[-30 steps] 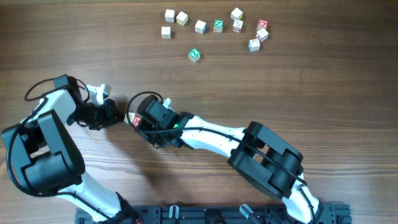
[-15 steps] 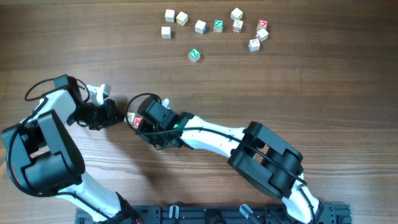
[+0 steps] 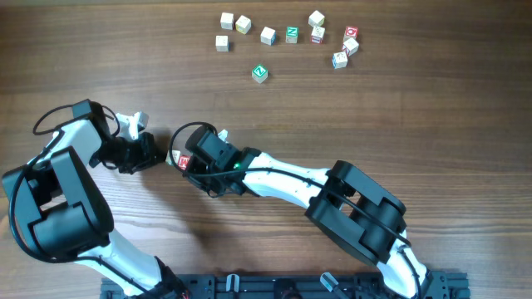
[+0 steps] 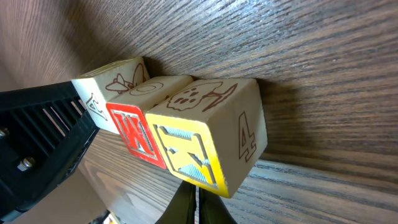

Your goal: Form a horizontal line

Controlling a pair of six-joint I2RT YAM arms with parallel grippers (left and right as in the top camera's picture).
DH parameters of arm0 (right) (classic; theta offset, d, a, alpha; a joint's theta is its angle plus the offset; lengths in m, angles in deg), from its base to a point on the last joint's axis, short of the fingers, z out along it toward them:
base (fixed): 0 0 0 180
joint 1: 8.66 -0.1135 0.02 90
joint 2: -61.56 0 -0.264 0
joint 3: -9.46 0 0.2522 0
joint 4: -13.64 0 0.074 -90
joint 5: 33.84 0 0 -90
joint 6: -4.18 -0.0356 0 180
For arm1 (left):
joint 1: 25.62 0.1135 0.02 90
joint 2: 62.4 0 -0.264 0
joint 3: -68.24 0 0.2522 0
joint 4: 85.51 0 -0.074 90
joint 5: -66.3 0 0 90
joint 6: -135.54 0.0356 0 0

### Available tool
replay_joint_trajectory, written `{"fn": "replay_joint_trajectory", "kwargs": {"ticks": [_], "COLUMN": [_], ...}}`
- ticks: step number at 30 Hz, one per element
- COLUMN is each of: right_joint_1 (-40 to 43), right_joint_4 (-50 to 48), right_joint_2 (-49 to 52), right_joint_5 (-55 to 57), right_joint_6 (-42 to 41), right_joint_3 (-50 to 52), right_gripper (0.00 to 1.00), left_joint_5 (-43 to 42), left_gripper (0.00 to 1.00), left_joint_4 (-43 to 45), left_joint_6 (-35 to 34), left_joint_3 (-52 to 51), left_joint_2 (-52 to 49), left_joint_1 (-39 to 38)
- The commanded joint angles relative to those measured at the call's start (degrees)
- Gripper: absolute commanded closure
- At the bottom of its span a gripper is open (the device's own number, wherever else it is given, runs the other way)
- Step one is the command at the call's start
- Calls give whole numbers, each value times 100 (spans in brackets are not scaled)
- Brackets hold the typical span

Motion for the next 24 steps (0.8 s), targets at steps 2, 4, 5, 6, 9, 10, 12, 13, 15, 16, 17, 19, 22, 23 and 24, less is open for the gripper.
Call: {"fn": "replay_joint_trajectory", "kwargs": {"ticks": [2,4,5,6,9,10,12,13,15,16,17,19,22,23,24], "right_joint_1": [17,17,17,17,13,13,24,24,24,24,24,52,179,256,334], "right_joint_4": [-50,-120,-170,-197,-31,162,527,645,920,1156,1414,1725,2164,2323,2444], "right_joint_2": [118,118,107,81,-94,-208,-516,-610,-828,-997,-1169,-1429,-1725,-1755,-1755], "right_joint_5": [-52,-273,-487,-750,-1161,-1134,-922,-804,-496,-210,157,752,1567,1768,1902], "right_joint_6": [39,225,452,763,1261,1344,1556,1648,1832,1969,2033,2177,2273,2262,2262], "right_joint_3": [-15,-15,-15,-15,-15,-15,-15,-15,-15,-15,-15,-15,-15,-15,-15], "right_gripper": [95,95,96,95,95,96,95,95,95,95,95,95,96,96,96], "left_joint_5": [-131,-131,-127,-90,-4,-4,-4,-4,-4,-7,-11,-33,-31,-28,-28], "left_gripper": [92,92,93,94,96,96,96,96,96,96,96,96,96,96,96], "left_joint_4": [17,17,17,17,20,26,59,83,153,201,205,136,76,94,129], "left_joint_6": [114,114,114,111,111,109,101,68,-133,-345,-391,-398,-387,-385,-385], "left_joint_3": [-37,-37,-37,-37,-35,-35,-13,35,175,339,616,997,1335,1408,1436], "left_joint_2": [-107,-107,-107,-107,-107,-105,-81,-70,-44,-22,4,52,162,212,240], "left_joint_1": [-31,-31,-31,-31,-15,0,103,166,278,358,433,400,133,-50,-208]}}
